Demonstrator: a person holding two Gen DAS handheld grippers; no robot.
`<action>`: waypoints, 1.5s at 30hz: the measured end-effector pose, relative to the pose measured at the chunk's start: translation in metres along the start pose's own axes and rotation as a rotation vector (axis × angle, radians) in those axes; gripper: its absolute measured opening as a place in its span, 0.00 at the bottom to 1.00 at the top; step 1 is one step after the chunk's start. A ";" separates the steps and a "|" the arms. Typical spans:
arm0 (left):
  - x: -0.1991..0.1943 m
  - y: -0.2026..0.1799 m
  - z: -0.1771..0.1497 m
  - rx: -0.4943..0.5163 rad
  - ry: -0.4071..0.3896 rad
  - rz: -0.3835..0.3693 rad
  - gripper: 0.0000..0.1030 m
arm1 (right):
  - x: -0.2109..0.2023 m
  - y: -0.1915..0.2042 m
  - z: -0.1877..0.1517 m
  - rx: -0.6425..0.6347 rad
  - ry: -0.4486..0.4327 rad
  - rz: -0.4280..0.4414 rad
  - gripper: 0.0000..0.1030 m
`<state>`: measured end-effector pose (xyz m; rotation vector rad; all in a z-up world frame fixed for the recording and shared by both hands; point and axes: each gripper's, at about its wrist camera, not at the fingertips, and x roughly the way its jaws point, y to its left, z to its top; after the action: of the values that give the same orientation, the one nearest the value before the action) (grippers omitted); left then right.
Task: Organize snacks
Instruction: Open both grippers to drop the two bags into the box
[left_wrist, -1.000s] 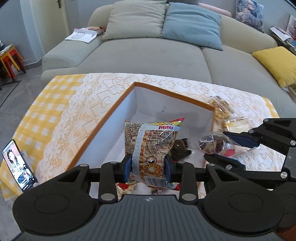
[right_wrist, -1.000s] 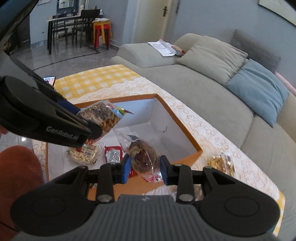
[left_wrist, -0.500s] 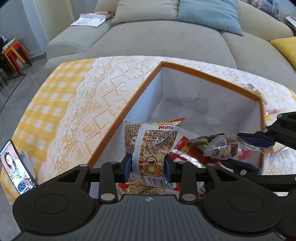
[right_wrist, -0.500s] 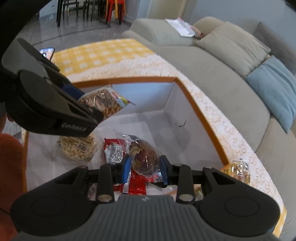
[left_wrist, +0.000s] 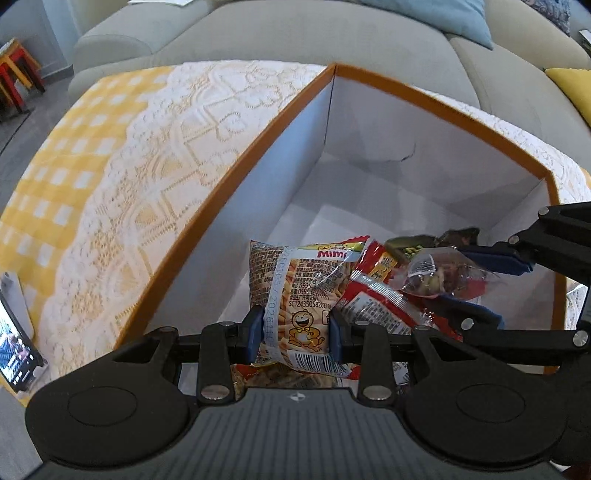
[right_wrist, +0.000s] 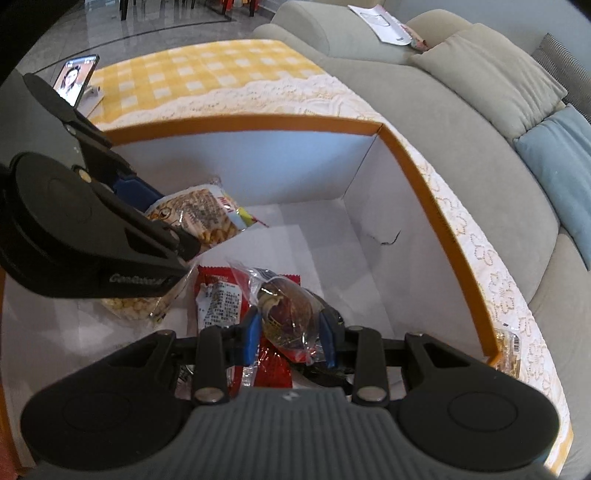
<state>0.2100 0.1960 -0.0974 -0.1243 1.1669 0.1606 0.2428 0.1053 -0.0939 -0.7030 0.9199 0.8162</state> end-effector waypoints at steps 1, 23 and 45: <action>0.000 -0.001 -0.001 0.003 -0.001 0.004 0.39 | 0.002 0.001 -0.001 -0.002 0.007 0.002 0.31; -0.032 -0.004 -0.008 0.016 -0.051 0.007 0.57 | -0.009 0.001 -0.006 0.024 0.057 0.095 0.31; -0.042 -0.012 -0.032 0.020 -0.011 0.040 0.57 | -0.006 0.033 -0.011 0.052 0.169 0.280 0.40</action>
<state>0.1677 0.1758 -0.0708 -0.0825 1.1599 0.1845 0.2089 0.1114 -0.0993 -0.6120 1.2065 0.9859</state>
